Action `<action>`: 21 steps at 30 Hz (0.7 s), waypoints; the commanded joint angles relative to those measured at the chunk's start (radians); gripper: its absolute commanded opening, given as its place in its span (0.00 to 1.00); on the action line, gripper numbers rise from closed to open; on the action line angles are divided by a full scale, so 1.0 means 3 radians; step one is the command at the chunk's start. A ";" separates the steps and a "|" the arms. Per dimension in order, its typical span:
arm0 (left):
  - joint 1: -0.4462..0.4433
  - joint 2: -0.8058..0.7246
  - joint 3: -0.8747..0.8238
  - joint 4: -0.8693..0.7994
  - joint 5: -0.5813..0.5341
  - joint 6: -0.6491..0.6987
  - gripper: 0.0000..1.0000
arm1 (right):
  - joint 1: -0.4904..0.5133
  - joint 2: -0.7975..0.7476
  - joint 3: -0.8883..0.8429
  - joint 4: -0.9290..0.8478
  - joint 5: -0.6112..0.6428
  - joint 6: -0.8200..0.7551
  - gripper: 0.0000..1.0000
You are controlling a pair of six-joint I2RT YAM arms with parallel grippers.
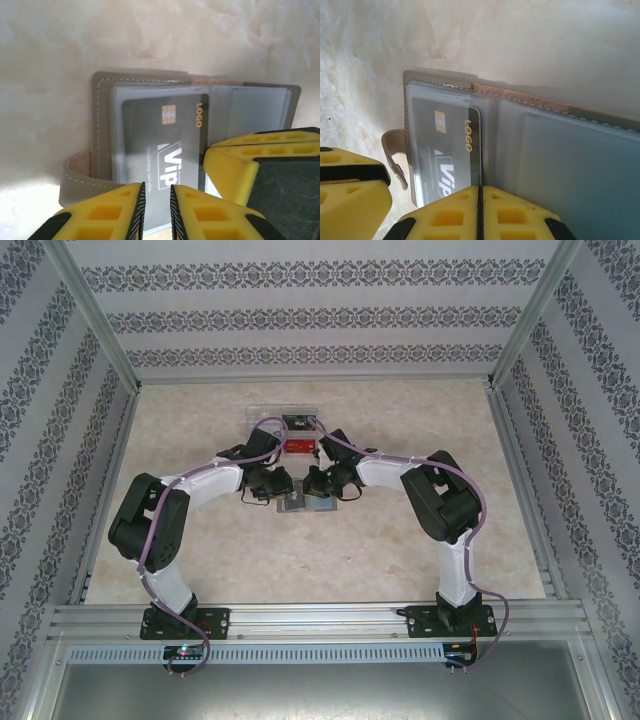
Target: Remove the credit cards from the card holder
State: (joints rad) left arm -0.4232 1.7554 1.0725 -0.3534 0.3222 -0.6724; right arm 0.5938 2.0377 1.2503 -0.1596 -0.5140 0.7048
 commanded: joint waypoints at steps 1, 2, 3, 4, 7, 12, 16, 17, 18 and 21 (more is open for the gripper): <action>0.0000 0.0140 0.0050 -0.0065 0.0040 0.0057 0.21 | 0.0058 0.0011 -0.0002 0.0032 -0.0026 0.0003 0.00; 0.0000 0.0185 0.0057 -0.0084 0.0047 0.0058 0.21 | 0.0061 0.0001 -0.0013 0.0039 -0.0017 0.0002 0.00; 0.0002 0.0222 0.0055 -0.0090 0.0059 0.0058 0.20 | 0.0061 -0.0007 -0.0020 0.0042 -0.0012 0.0006 0.00; -0.0003 0.0255 0.0047 -0.0097 0.0061 0.0049 0.20 | 0.0061 -0.0021 -0.0033 0.0044 0.0001 0.0003 0.00; -0.0014 0.0292 0.0000 -0.0135 -0.0006 0.0033 0.16 | 0.0056 -0.0062 -0.0061 0.0044 0.0033 -0.0011 0.00; -0.0014 0.0346 -0.0041 -0.0275 -0.0140 0.0032 0.11 | 0.0008 -0.0138 -0.0120 -0.0009 0.0098 -0.0051 0.00; -0.0015 0.0312 -0.0117 -0.0254 -0.0174 -0.0003 0.09 | -0.0065 -0.0215 -0.0181 -0.0035 0.0121 -0.0086 0.00; -0.0013 0.0310 -0.0125 -0.0248 -0.0174 -0.0004 0.09 | -0.0081 -0.0230 -0.0193 -0.0046 0.0126 -0.0097 0.00; -0.0013 0.0300 -0.0136 -0.0244 -0.0173 -0.0010 0.09 | -0.0092 -0.0242 -0.0207 -0.0041 0.0125 -0.0099 0.00; -0.0014 0.0278 -0.0132 -0.0245 -0.0171 -0.0016 0.09 | -0.0098 -0.0257 -0.0220 -0.0050 0.0123 -0.0110 0.00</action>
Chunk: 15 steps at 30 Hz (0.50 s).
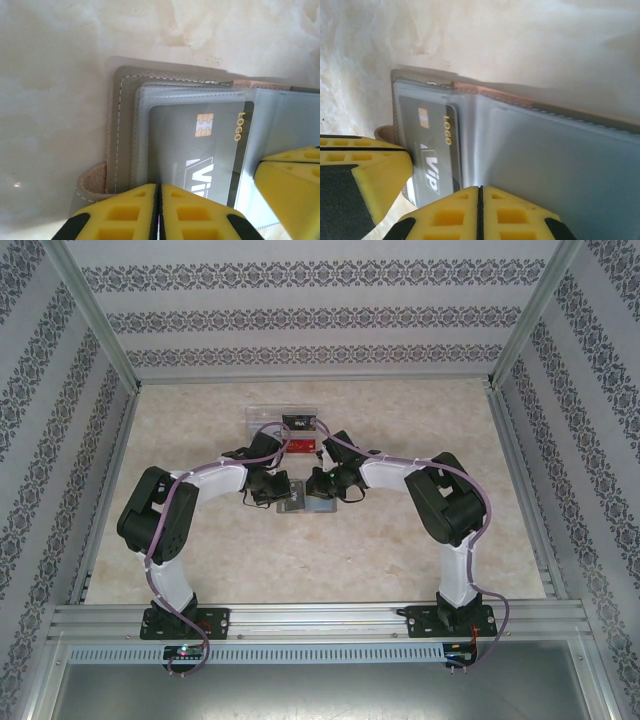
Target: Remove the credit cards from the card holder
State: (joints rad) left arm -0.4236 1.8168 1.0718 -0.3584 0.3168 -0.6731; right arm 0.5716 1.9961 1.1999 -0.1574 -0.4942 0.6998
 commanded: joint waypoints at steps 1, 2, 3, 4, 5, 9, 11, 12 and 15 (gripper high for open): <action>-0.0013 0.0062 -0.0126 -0.0222 -0.0134 -0.0008 0.09 | -0.0024 -0.0119 -0.0055 -0.0028 0.0031 -0.0093 0.00; -0.0014 0.0048 -0.0123 -0.0210 -0.0118 -0.0007 0.09 | -0.0016 -0.0114 -0.0057 0.0005 -0.0006 -0.0088 0.00; -0.0013 0.0032 -0.0126 -0.0193 -0.0101 -0.0009 0.09 | -0.0002 -0.0109 -0.0044 0.0020 -0.0029 -0.0085 0.00; -0.0013 0.0022 -0.0126 -0.0182 -0.0090 -0.0007 0.09 | 0.0019 -0.0101 -0.0025 0.0031 -0.0042 -0.0089 0.04; -0.0014 0.0014 -0.0122 -0.0176 -0.0088 -0.0002 0.09 | 0.0051 -0.0091 -0.0005 0.0039 -0.0061 -0.0093 0.09; -0.0014 0.0017 -0.0111 -0.0176 -0.0065 0.0003 0.09 | 0.0152 0.0019 0.0104 0.0054 -0.0123 -0.0062 0.17; -0.0013 0.0014 -0.0111 -0.0175 -0.0063 -0.0001 0.09 | 0.0170 0.0072 0.0116 0.0059 -0.0114 -0.0019 0.17; -0.0014 0.0010 -0.0121 -0.0172 -0.0057 -0.0002 0.09 | 0.0176 0.0090 0.0116 0.0061 -0.0104 -0.0006 0.17; -0.0010 0.0003 -0.0125 -0.0166 -0.0054 -0.0005 0.09 | 0.0181 0.0126 0.0122 0.0010 -0.0071 -0.0001 0.17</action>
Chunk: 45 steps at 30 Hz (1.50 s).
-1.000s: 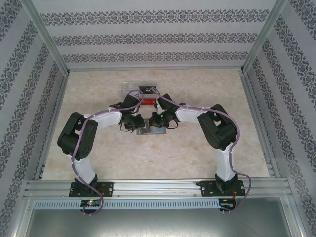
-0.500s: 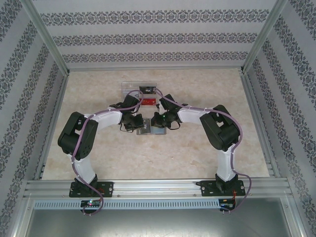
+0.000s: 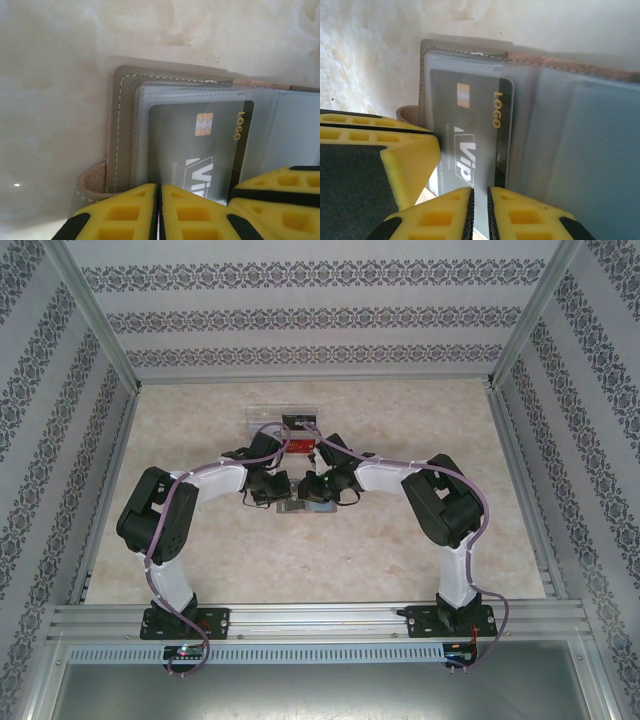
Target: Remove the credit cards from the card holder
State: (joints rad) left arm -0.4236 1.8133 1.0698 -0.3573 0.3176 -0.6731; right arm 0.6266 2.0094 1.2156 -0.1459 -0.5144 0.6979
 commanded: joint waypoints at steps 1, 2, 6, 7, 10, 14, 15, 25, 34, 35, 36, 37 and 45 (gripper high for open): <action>-0.0012 0.0015 -0.0119 -0.0169 -0.0057 -0.0003 0.09 | -0.0002 0.0084 0.0069 -0.0052 0.0015 0.0001 0.17; -0.0014 0.0015 -0.0120 -0.0174 -0.0061 -0.0001 0.09 | -0.0007 0.0084 0.0067 -0.0076 0.0039 -0.0004 0.17; -0.0010 0.0007 -0.0125 -0.0175 -0.0060 0.0006 0.09 | -0.0017 0.0030 0.0036 -0.0123 0.0122 -0.0025 0.17; -0.0014 0.0010 -0.0120 -0.0179 -0.0057 0.0009 0.09 | -0.0020 0.0017 0.0029 -0.0128 0.0126 -0.0025 0.17; -0.0011 0.0015 -0.0125 -0.0185 -0.0065 0.0017 0.09 | -0.0036 -0.0059 -0.0002 -0.0125 0.0160 -0.0038 0.17; -0.0012 0.0020 -0.0125 -0.0185 -0.0059 0.0014 0.09 | -0.0058 -0.0106 -0.0017 -0.0127 0.0167 -0.0051 0.17; -0.0014 0.0024 -0.0123 -0.0185 -0.0060 0.0019 0.09 | -0.0062 -0.0112 -0.0021 -0.0125 0.0170 -0.0051 0.17; -0.0014 0.0030 -0.0108 -0.0188 -0.0056 0.0015 0.09 | -0.0069 -0.0079 -0.0028 -0.0108 0.0110 -0.0057 0.17; -0.0012 0.0022 -0.0104 -0.0185 -0.0046 0.0009 0.09 | -0.0028 0.0094 0.0022 -0.0175 0.0109 -0.0046 0.20; -0.0014 0.0023 -0.0102 -0.0181 -0.0041 0.0007 0.09 | -0.0028 0.0111 0.0031 -0.0187 0.0103 -0.0046 0.20; -0.0012 0.0021 -0.0104 -0.0174 -0.0036 0.0005 0.09 | -0.0023 0.0127 0.0038 -0.0180 0.0083 -0.0046 0.20; -0.0012 0.0021 -0.0103 -0.0174 -0.0036 0.0009 0.09 | -0.0018 0.0136 0.0039 -0.0164 0.0057 -0.0041 0.20; -0.0027 0.0020 -0.0118 -0.0148 0.0000 -0.0010 0.09 | 0.0038 0.0215 0.0146 -0.0062 -0.0079 0.0014 0.16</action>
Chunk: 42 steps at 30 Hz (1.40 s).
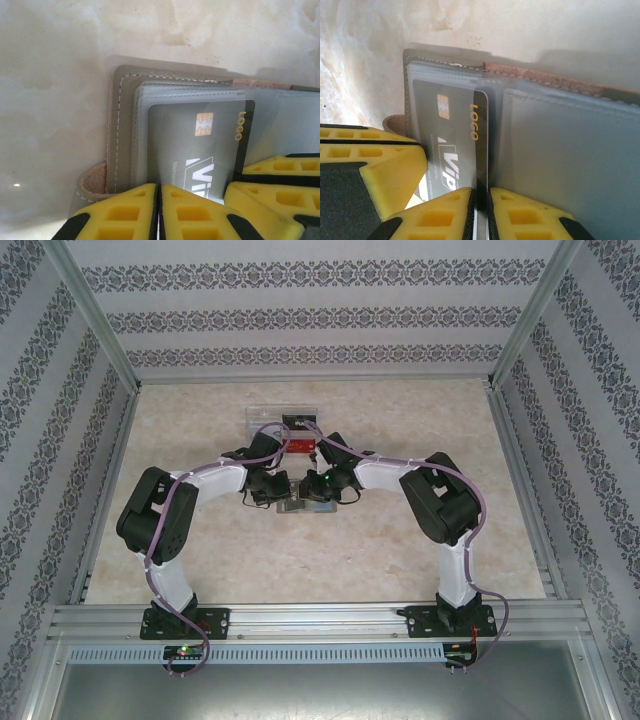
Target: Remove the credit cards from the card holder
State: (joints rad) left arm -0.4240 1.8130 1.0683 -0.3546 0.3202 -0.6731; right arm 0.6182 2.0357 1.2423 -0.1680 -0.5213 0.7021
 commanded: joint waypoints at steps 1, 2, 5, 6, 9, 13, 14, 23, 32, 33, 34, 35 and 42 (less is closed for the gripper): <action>-0.0028 0.0016 -0.0115 -0.0157 -0.0014 -0.0007 0.09 | 0.0070 0.0127 0.0057 0.0014 -0.0055 0.0002 0.13; -0.0029 0.0013 -0.0114 -0.0156 -0.0015 -0.0008 0.09 | 0.0065 0.0122 0.0057 0.0014 -0.0057 0.0002 0.11; -0.0026 0.0005 -0.0114 -0.0167 -0.0026 -0.0003 0.09 | 0.0059 0.0088 0.0030 0.0008 -0.0036 -0.0014 0.00; -0.0028 -0.0002 -0.0118 -0.0173 -0.0035 -0.0001 0.09 | 0.0056 0.0065 0.0010 0.0013 -0.0019 -0.0009 0.00; -0.0028 0.0001 -0.0122 -0.0178 -0.0049 0.0000 0.09 | 0.0023 -0.0010 -0.0066 0.0031 0.0026 -0.0011 0.00; -0.0028 -0.0027 -0.0115 -0.0221 -0.0105 0.0033 0.09 | -0.0046 -0.0149 -0.0186 0.0055 0.0121 -0.0029 0.00; -0.0026 -0.0034 -0.0113 -0.0233 -0.0115 0.0042 0.09 | -0.0068 -0.0183 -0.0211 0.0054 0.0142 -0.0035 0.00; 0.0005 -0.0157 -0.0162 -0.0270 -0.0179 0.0053 0.09 | -0.0217 -0.0393 -0.0392 0.0052 0.0217 -0.0086 0.00; 0.0003 -0.0180 -0.0166 -0.0252 -0.0156 0.0040 0.09 | -0.0215 -0.0348 -0.0375 0.0068 0.0150 -0.0077 0.00; 0.0003 -0.0181 -0.0149 -0.0255 -0.0148 0.0037 0.09 | -0.0210 -0.0321 -0.0351 0.0062 0.0118 -0.0080 0.00; 0.0005 -0.0189 -0.0131 -0.0259 -0.0133 0.0036 0.09 | -0.0205 -0.0291 -0.0330 0.0057 0.0097 -0.0077 0.00; 0.0005 -0.0203 -0.0112 -0.0260 -0.0116 0.0031 0.09 | -0.0192 -0.0273 -0.0318 0.0062 0.0089 -0.0075 0.00; -0.0023 -0.0263 0.0075 -0.0260 0.0000 0.0045 0.12 | -0.0115 -0.0151 -0.0230 0.0068 0.0041 -0.0074 0.00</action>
State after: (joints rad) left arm -0.4244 1.7607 1.0500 -0.4034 0.3073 -0.6724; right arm 0.5682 1.9594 1.1496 -0.1299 -0.4999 0.7002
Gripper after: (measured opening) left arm 0.119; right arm 0.060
